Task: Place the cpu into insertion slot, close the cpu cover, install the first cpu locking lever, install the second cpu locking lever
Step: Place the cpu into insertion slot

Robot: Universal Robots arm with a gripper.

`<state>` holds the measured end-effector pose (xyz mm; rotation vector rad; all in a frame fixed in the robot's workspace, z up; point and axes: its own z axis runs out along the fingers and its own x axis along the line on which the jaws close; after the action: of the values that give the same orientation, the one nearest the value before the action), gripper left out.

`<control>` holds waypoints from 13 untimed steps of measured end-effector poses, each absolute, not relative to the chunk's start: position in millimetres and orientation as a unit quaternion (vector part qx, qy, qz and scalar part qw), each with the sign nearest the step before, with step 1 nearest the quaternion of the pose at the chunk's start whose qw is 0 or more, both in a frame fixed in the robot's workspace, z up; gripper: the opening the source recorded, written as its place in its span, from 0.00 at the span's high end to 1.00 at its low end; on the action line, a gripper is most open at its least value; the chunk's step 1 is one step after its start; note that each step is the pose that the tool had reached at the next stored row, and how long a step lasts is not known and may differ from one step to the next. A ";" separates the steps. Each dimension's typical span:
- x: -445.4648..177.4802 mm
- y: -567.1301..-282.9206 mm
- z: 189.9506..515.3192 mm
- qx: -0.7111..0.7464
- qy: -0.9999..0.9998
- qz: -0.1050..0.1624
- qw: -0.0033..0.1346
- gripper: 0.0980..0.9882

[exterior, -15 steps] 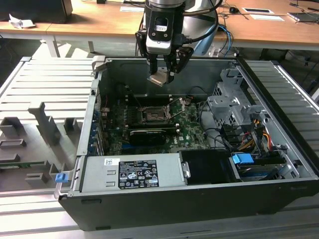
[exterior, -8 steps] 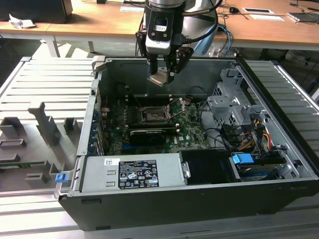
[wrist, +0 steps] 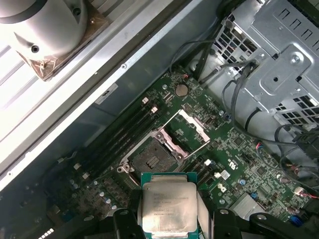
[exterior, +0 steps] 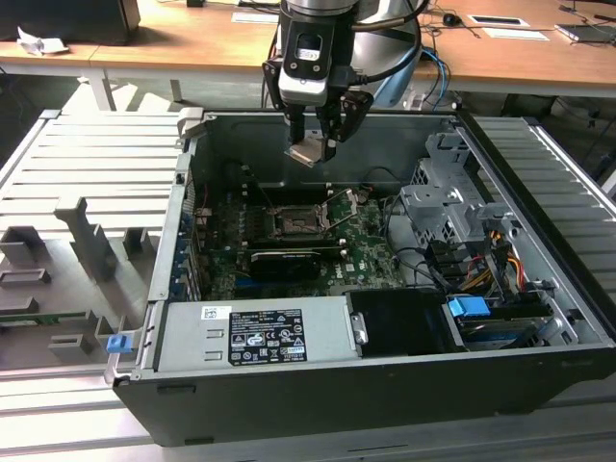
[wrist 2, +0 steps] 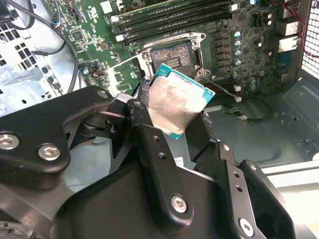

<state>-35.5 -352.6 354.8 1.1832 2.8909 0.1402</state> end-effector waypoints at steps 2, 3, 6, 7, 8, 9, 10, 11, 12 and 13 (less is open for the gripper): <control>-35.5 -352.6 354.8 0.381 0.924 0.045 0.007 0.52; -35.5 -352.6 354.8 0.382 0.923 0.045 0.008 0.52; -35.5 -352.6 354.7 0.385 0.922 0.045 0.008 0.52; -35.5 -352.6 354.7 0.386 0.921 0.045 0.008 0.52; -35.5 -352.6 354.7 0.387 0.921 0.045 0.008 0.52; -35.5 -352.6 354.7 0.388 0.921 0.045 0.008 0.52; -35.5 -352.6 354.7 0.389 0.920 0.045 0.008 0.52; -35.5 -352.6 354.7 0.389 0.920 0.045 0.008 0.52; -35.5 -352.6 354.7 0.391 0.919 0.045 0.008 0.52; -35.5 -352.6 354.6 0.392 0.919 0.045 0.008 0.52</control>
<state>-35.5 -352.6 354.6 1.2253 2.8719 0.1399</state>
